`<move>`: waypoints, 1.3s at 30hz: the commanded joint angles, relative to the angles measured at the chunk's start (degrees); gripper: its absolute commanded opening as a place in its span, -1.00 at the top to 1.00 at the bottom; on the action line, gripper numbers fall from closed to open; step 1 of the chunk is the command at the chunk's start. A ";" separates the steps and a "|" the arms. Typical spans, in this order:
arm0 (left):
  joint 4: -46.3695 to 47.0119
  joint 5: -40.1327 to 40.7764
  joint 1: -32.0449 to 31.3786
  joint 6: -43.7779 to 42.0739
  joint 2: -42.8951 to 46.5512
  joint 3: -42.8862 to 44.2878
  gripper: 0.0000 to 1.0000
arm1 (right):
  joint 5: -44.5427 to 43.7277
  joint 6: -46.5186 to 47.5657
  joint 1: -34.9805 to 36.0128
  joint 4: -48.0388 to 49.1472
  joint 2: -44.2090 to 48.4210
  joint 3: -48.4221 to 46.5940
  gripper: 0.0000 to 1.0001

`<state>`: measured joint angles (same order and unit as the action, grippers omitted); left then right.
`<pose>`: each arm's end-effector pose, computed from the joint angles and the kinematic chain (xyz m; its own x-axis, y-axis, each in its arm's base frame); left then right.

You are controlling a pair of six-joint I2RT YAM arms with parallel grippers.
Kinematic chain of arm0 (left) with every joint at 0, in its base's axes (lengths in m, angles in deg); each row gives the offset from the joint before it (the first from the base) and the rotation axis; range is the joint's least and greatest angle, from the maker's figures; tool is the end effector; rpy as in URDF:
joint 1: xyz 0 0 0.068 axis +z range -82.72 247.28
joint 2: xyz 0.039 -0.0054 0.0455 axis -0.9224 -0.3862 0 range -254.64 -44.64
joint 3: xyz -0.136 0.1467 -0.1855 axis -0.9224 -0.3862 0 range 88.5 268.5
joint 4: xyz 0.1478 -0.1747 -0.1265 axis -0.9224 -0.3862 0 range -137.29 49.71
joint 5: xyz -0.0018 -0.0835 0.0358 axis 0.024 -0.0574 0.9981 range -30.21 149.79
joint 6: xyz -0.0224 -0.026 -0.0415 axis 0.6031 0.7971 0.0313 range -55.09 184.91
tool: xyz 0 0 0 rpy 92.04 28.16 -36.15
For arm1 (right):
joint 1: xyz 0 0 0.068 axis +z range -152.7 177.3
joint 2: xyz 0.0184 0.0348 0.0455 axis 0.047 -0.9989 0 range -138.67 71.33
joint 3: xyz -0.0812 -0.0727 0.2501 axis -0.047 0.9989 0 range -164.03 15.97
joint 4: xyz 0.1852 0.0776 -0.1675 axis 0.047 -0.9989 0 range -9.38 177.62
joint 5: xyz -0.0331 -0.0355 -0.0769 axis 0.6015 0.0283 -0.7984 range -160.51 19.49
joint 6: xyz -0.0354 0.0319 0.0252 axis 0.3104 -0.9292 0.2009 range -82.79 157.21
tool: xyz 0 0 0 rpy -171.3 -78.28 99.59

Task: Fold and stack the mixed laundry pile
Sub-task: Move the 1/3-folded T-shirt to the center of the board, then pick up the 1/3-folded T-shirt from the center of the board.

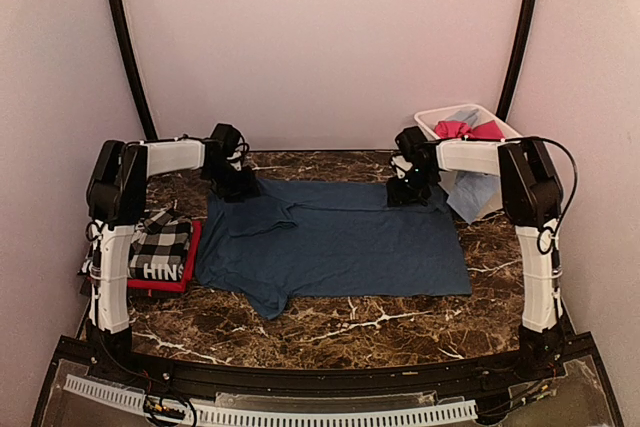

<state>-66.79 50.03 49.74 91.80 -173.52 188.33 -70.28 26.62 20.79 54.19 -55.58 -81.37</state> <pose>0.4661 -0.1536 0.1627 -0.8769 -0.1903 -0.4414 -0.0092 0.9247 -0.3805 0.4319 0.1878 0.1582 -0.8768 -0.1806 -0.4456 -0.2432 0.9661 0.0870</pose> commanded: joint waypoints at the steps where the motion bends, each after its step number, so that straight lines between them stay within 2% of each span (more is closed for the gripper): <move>1: -6.91 -1.77 0.45 -2.49 4.09 4.49 -0.04 | 0.67 2.77 -0.15 -3.91 6.04 -2.31 -0.05; 4: -7.30 0.11 -0.70 -1.27 13.83 -0.10 -0.09 | 1.52 3.01 1.24 -2.56 16.68 5.20 -0.08; 9: -4.34 1.61 -4.23 1.85 32.60 -19.55 -0.11 | 2.55 -0.47 4.71 -3.25 34.56 24.11 -0.09; 14: -3.67 1.65 -7.86 4.53 44.61 -35.17 -0.11 | -0.05 -6.66 8.80 -9.36 43.79 33.65 -0.05; 18: -5.30 3.36 -11.53 6.98 51.01 -40.76 -0.11 | -1.24 -16.98 10.39 -14.69 48.30 37.99 0.00; 21: -4.80 3.86 -13.43 10.82 55.37 -44.48 -0.11 | -0.74 -27.17 11.36 -12.01 55.56 45.84 0.02; 24: -4.39 4.78 -14.43 13.57 58.43 -48.36 -0.11 | -2.47 -35.70 11.66 -12.01 60.65 52.70 0.13; 30: -3.62 5.42 -15.50 18.72 61.57 -53.36 -0.11 | -11.58 -45.18 11.17 -18.59 61.34 55.90 0.19; 35: -3.26 6.21 -15.84 20.37 61.73 -54.21 -0.10 | -12.47 -51.75 9.84 -19.04 55.90 55.13 0.23; 39: -2.26 7.57 -15.86 20.94 64.00 -54.68 -0.10 | -11.94 -52.77 8.61 -16.68 53.75 55.54 0.26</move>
<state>-70.04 55.47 34.20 111.14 -112.26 134.47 -80.45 -21.51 30.49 36.64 -0.75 -25.99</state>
